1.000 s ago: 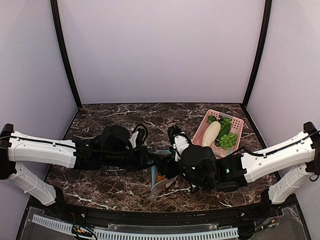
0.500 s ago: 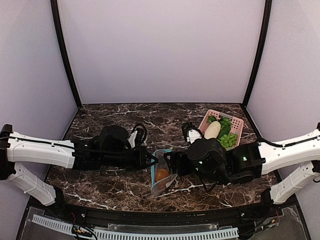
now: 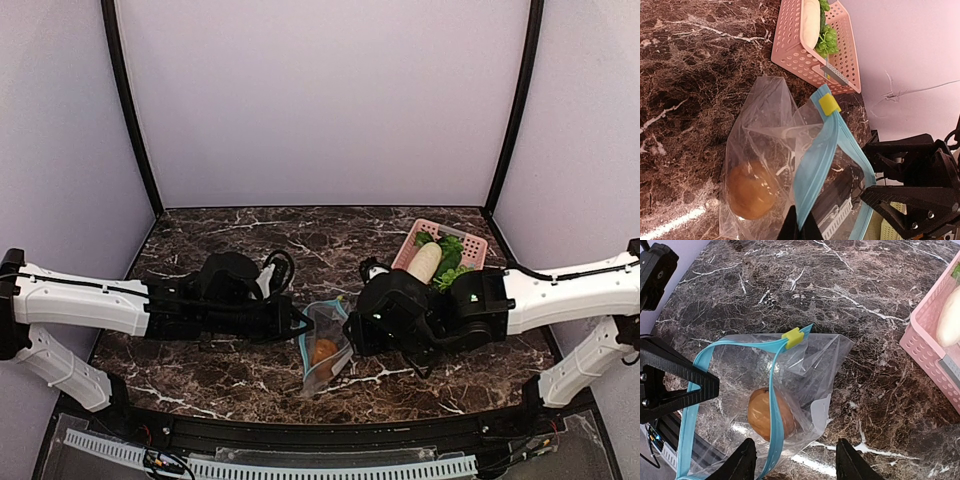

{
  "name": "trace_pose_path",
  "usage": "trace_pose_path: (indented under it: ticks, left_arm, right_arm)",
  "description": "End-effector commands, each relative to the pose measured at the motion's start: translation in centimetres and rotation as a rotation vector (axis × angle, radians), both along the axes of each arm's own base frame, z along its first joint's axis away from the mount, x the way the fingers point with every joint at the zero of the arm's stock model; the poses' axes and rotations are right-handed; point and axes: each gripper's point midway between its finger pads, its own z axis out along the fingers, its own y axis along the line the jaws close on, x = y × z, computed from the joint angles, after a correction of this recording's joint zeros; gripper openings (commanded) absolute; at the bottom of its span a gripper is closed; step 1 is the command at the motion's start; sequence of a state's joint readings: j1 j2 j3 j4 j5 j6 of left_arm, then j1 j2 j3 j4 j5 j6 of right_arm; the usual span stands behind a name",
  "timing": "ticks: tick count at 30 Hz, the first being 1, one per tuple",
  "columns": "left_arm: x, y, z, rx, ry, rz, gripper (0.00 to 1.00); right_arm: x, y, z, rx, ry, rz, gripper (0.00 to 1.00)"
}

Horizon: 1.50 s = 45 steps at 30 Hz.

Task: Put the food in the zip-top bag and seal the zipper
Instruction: Pass from the left arm to the right, then pass from the right arm to the left

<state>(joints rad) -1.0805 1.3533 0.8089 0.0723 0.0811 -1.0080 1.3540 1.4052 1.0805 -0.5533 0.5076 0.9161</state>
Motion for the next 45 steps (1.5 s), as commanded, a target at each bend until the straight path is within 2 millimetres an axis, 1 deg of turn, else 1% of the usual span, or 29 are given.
trace_pose_path:
  ticks: [1, 2, 6, 9, 10, 11, 14, 17, 19, 20, 21, 23, 25, 27, 29, 32, 34, 36, 37, 38, 40, 41, 42, 44, 45]
  left_arm:
    - [-0.2, 0.4, 1.1, 0.018, -0.031, -0.015, 0.01]
    - [-0.2, 0.4, 1.0, 0.021, -0.031, -0.017, 0.01]
    - [-0.4, 0.2, 0.9, 0.026, -0.034, -0.033, 0.01]
    - [-0.5, 0.2, 1.0, 0.040, -0.036, -0.046, 0.01]
    - [-0.5, 0.3, 0.7, 0.058, -0.035, -0.051, 0.01]
    - [-0.4, 0.3, 0.9, 0.059, -0.041, -0.053, 0.01]
    - [-0.6, 0.4, 0.9, 0.085, -0.053, -0.073, 0.01]
    - [-0.7, 0.3, 1.1, 0.102, -0.066, -0.099, 0.02]
    - [-0.9, 0.1, 1.2, 0.106, -0.067, -0.118, 0.11]
    - [-1.1, 0.1, 1.3, 0.105, -0.064, -0.127, 0.19]
    - [-1.1, 0.1, 1.2, 0.107, -0.065, -0.134, 0.23]
    - [-1.3, 0.0, 1.0, 0.110, -0.061, -0.142, 0.37]
    - [-1.6, 0.1, 0.6, 0.123, -0.050, -0.152, 0.44]
    - [-2.0, 0.2, 0.0, 0.136, -0.037, -0.161, 0.47]
    - [-2.3, 0.1, -0.4, 0.143, -0.026, -0.166, 0.48]
    - [-2.8, 0.2, -0.4, 0.150, -0.026, -0.171, 0.48]
    - [-3.1, 0.3, -0.4, 0.160, -0.030, -0.171, 0.48]
    - [-3.2, 0.5, -0.6, 0.170, -0.029, -0.166, 0.43]
    - [-3.2, 0.7, -0.7, 0.173, -0.025, -0.161, 0.36]
    - [-3.3, 0.7, -0.7, 0.170, -0.023, -0.156, 0.33]
    - [-3.3, 0.9, -0.6, 0.169, -0.024, -0.152, 0.17]
    - [-3.3, 0.9, -0.5, 0.170, -0.029, -0.149, 0.13]
    - [-3.3, 0.9, -0.5, 0.170, -0.033, -0.150, 0.06]
    - [-3.3, 1.0, -0.4, 0.175, -0.037, -0.149, 0.01]
    - [-3.2, 1.0, -0.3, 0.174, -0.040, -0.148, 0.01]
  right_arm:
    - [0.6, 0.4, -0.4, -0.029, 0.021, 0.003, 0.51]
    - [0.6, 0.5, -0.5, -0.031, 0.024, 0.004, 0.50]
    - [0.9, 1.1, -0.4, -0.035, 0.026, 0.015, 0.36]
    - [1.1, 1.6, 0.4, -0.025, 0.012, 0.026, 0.22]
    - [1.1, 1.8, 0.8, -0.017, 0.007, 0.027, 0.17]
    - [1.3, 1.9, 1.1, -0.012, 0.000, 0.027, 0.12]
    - [1.5, 2.1, 2.2, 0.018, -0.018, 0.023, 0.01]
    - [1.7, 2.3, 2.8, 0.047, -0.031, 0.017, 0.00]
    - [1.9, 2.2, 2.9, 0.061, -0.036, 0.003, 0.00]
    - [1.9, 2.1, 2.8, 0.062, -0.037, 0.000, 0.00]
    - [2.0, 2.1, 2.7, 0.062, -0.037, -0.006, 0.00]
    - [2.0, 2.0, 2.5, 0.064, -0.035, -0.012, 0.00]
    - [2.0, 2.0, 2.4, 0.066, -0.033, -0.017, 0.00]
    - [2.0, 1.9, 2.3, 0.064, -0.033, -0.021, 0.00]
    - [2.0, 1.8, 2.3, 0.065, -0.035, -0.024, 0.00]
    - [2.1, 1.7, 2.3, 0.063, -0.037, -0.029, 0.00]
    - [2.1, 1.7, 2.2, 0.062, -0.036, -0.029, 0.00]
    - [2.2, 1.7, 2.1, 0.061, -0.036, -0.031, 0.00]
    - [2.2, 1.7, 2.1, 0.060, -0.037, -0.033, 0.00]
    - [2.2, 1.7, 2.1, 0.058, -0.036, -0.033, 0.00]
    - [2.2, 1.8, 2.0, 0.057, -0.036, -0.034, 0.00]
    - [2.2, 1.7, 1.9, 0.054, -0.035, -0.033, 0.00]
    - [2.2, 1.7, 1.9, 0.052, -0.034, -0.035, 0.00]
    - [2.3, 1.6, 2.0, 0.053, -0.033, -0.037, 0.00]
    - [2.3, 1.6, 2.1, 0.055, -0.033, -0.031, 0.00]
